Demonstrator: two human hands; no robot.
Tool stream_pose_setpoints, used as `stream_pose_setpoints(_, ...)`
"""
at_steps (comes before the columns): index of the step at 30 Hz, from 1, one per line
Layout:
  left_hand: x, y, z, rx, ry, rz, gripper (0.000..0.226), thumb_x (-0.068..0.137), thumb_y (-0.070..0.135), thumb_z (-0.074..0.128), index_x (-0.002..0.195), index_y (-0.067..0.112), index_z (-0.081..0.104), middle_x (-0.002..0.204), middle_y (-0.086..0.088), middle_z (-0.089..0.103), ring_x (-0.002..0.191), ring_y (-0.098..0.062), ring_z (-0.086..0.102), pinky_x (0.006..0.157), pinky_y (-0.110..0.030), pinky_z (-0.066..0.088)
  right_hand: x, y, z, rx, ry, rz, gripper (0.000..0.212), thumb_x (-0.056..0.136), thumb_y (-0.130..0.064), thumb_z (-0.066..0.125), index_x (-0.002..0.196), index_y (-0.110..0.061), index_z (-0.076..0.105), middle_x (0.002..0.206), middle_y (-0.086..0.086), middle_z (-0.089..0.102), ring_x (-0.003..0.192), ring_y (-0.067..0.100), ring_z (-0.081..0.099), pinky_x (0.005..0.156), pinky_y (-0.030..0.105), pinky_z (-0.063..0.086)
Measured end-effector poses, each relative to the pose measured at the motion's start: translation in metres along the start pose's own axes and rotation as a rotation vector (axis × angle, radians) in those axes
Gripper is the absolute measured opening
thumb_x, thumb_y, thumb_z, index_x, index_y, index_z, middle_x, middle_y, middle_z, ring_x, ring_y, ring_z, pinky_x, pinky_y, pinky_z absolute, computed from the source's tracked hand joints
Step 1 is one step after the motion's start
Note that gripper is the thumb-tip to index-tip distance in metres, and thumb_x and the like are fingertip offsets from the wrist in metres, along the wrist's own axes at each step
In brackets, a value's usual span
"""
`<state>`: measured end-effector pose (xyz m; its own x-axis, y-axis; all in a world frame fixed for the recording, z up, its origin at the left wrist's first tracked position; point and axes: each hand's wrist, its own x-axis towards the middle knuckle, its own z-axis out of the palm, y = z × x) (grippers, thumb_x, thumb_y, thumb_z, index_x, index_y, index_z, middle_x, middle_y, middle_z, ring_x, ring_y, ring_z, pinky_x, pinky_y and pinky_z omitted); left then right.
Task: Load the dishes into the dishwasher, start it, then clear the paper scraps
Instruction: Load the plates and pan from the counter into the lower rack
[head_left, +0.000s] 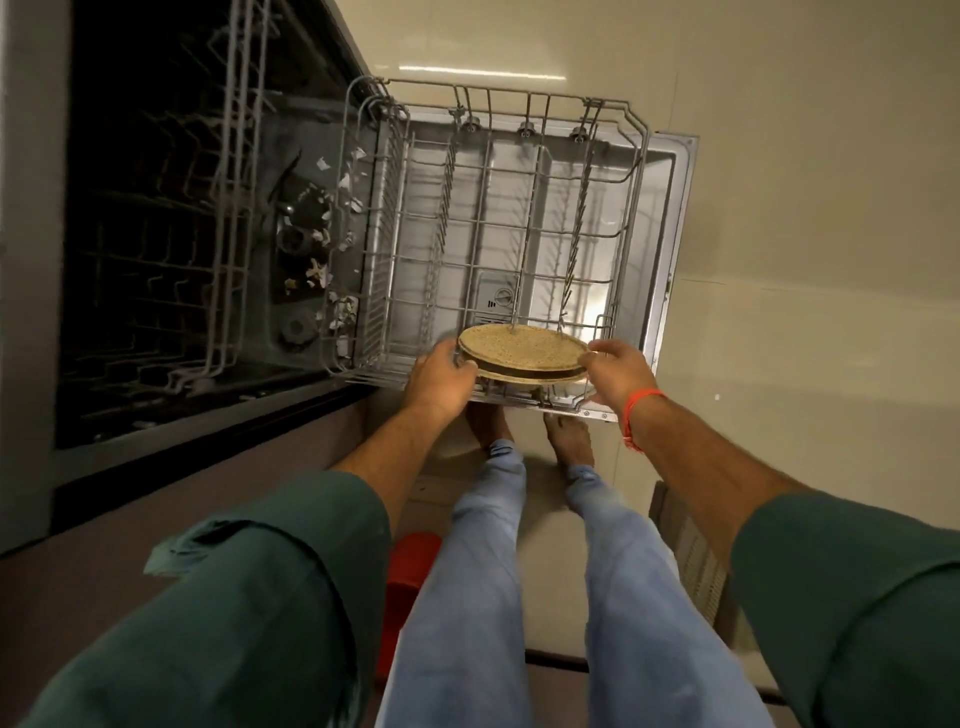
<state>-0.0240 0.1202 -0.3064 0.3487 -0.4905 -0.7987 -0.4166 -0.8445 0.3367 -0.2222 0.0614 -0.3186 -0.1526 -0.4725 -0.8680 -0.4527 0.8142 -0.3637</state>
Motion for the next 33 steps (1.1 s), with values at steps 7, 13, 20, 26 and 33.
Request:
stream_pose_setpoints(7, -0.068, 0.017, -0.017, -0.127, -0.014, -0.028, 0.046, 0.102, 0.025, 0.051, 0.148, 0.022, 0.045, 0.136, -0.007, 0.057, 0.12, -0.026, 0.055, 0.098, -0.034, 0.044, -0.067, -0.033, -0.022, -0.093, -0.086, -0.172, 0.032, 0.093, -0.02, 0.061, 0.125, -0.019, 0.06, 0.093, 0.004, 0.063, 0.066, 0.013, 0.054, 0.061, 0.025, 0.045)
stream_pose_setpoints(13, -0.138, 0.048, -0.042, -0.358, -0.112, -0.03, 0.046, 0.102, 0.027, 0.053, 0.147, 0.02, 0.045, 0.128, -0.003, 0.058, 0.113, -0.023, 0.062, 0.097, -0.039, 0.051, -0.138, -0.077, -0.044, -0.015, -0.215, -0.237, 0.016, 0.096, -0.019, 0.061, 0.112, -0.02, 0.062, 0.114, 0.002, 0.058, 0.102, 0.02, 0.053, 0.09, 0.037, 0.05)
stream_pose_setpoints(20, -0.235, 0.053, -0.094, -0.652, 0.064, 0.086, 0.048, 0.103, 0.035, 0.054, 0.148, 0.025, 0.043, 0.138, 0.002, 0.056, 0.104, -0.014, 0.064, 0.076, -0.029, 0.051, -0.234, -0.115, -0.047, -0.126, -0.4, -0.485, 0.027, 0.096, -0.022, 0.061, 0.123, -0.019, 0.062, 0.13, 0.001, 0.058, 0.118, 0.019, 0.053, 0.09, 0.036, 0.048)
stream_pose_setpoints(26, -0.328, 0.022, -0.139, -0.832, 0.316, 0.129, 0.048, 0.103, 0.038, 0.053, 0.148, 0.026, 0.043, 0.122, 0.011, 0.062, 0.107, -0.016, 0.066, 0.082, -0.027, 0.053, -0.323, -0.136, -0.014, -0.238, -0.571, -0.714, 0.026, 0.095, -0.025, 0.062, 0.121, -0.02, 0.065, 0.113, -0.002, 0.062, 0.099, 0.013, 0.055, 0.081, 0.033, 0.047)
stream_pose_setpoints(33, -0.428, -0.055, -0.17, -1.074, 0.632, 0.144, 0.045, 0.103, 0.032, 0.054, 0.146, 0.025, 0.045, 0.134, -0.001, 0.061, 0.107, -0.016, 0.066, 0.079, -0.028, 0.05, -0.436, -0.122, 0.071, -0.42, -0.826, -0.921, 0.012, 0.095, -0.023, 0.062, 0.106, -0.025, 0.066, 0.099, -0.001, 0.063, 0.095, 0.017, 0.057, 0.078, 0.036, 0.049)
